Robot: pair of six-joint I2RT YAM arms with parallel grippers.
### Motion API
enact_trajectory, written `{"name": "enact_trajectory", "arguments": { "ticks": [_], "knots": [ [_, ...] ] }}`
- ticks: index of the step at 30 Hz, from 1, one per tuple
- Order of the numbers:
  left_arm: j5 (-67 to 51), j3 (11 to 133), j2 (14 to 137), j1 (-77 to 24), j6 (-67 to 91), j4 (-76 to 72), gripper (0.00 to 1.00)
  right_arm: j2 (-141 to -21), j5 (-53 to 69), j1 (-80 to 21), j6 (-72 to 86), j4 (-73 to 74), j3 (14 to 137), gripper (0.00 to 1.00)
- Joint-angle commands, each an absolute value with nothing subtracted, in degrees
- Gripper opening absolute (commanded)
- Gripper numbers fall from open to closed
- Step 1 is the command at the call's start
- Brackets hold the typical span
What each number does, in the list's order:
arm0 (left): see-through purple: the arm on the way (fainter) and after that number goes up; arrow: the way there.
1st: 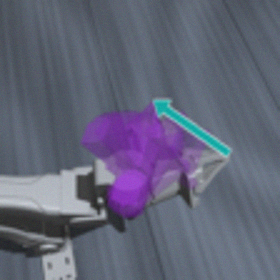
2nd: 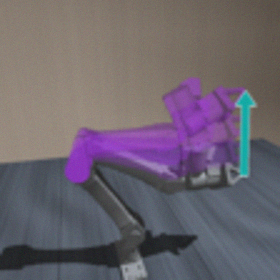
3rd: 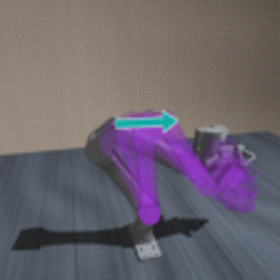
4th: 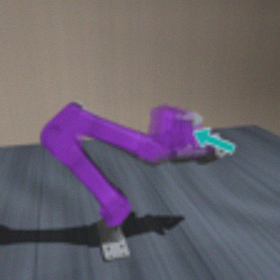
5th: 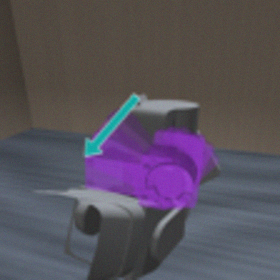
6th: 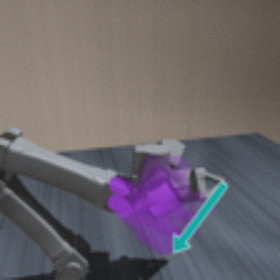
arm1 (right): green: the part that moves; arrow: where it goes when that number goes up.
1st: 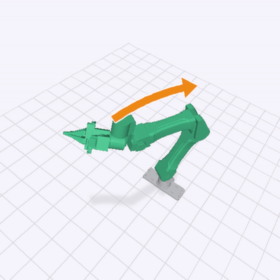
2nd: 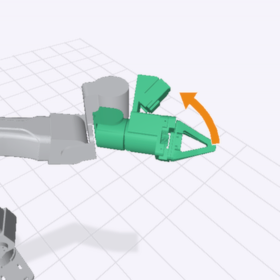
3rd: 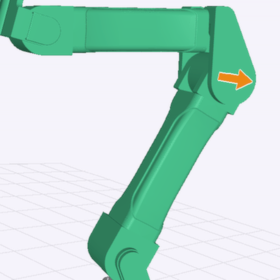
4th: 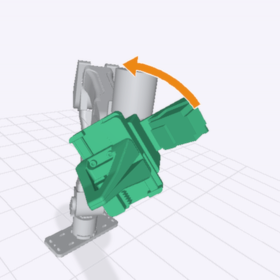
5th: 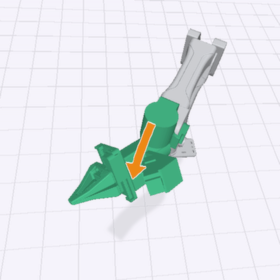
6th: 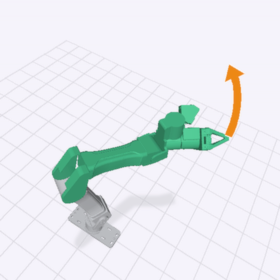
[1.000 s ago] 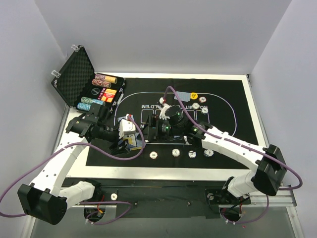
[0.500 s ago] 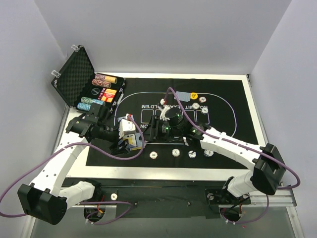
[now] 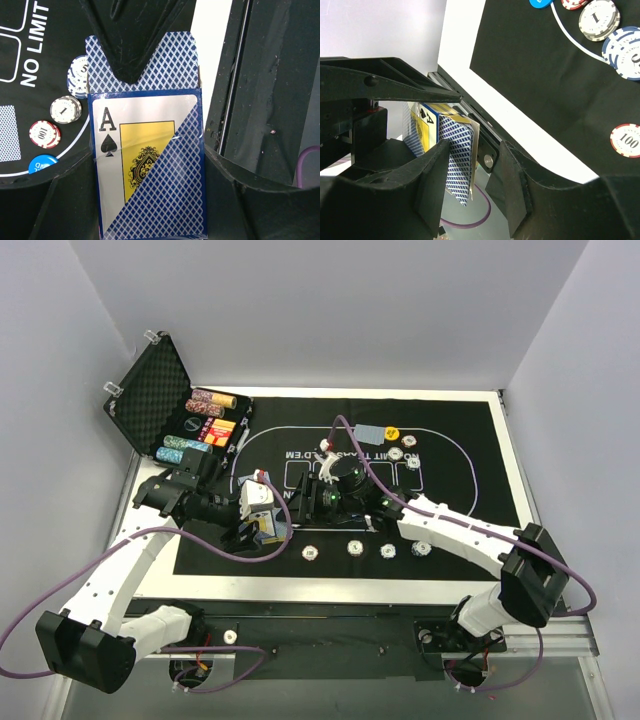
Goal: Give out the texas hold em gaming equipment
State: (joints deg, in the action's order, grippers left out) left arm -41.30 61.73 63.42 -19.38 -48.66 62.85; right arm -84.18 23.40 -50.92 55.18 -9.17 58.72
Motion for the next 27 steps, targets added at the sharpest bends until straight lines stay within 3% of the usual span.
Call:
{"name": "enact_trajectory", "arguments": {
  "ticks": [1,15,22,27],
  "knots": [
    [-45.2,63.8,62.2,-19.1,-48.8,61.3,0.00,-82.5,23.1,-49.2,55.0,-9.0,57.4,0.38],
    [-45.4,64.0,62.5,-19.1,-48.7,61.2,0.00,-76.7,23.6,-45.5,55.1,-8.0,53.1,0.33],
    [-45.2,63.5,62.1,-19.1,-48.8,61.4,0.00,-72.3,21.4,-45.3,54.8,-5.5,54.0,0.39],
    [-45.0,63.4,62.0,-19.1,-49.0,61.4,0.00,-69.6,19.6,-45.7,54.5,-4.7,54.1,0.50]
  ]
}}
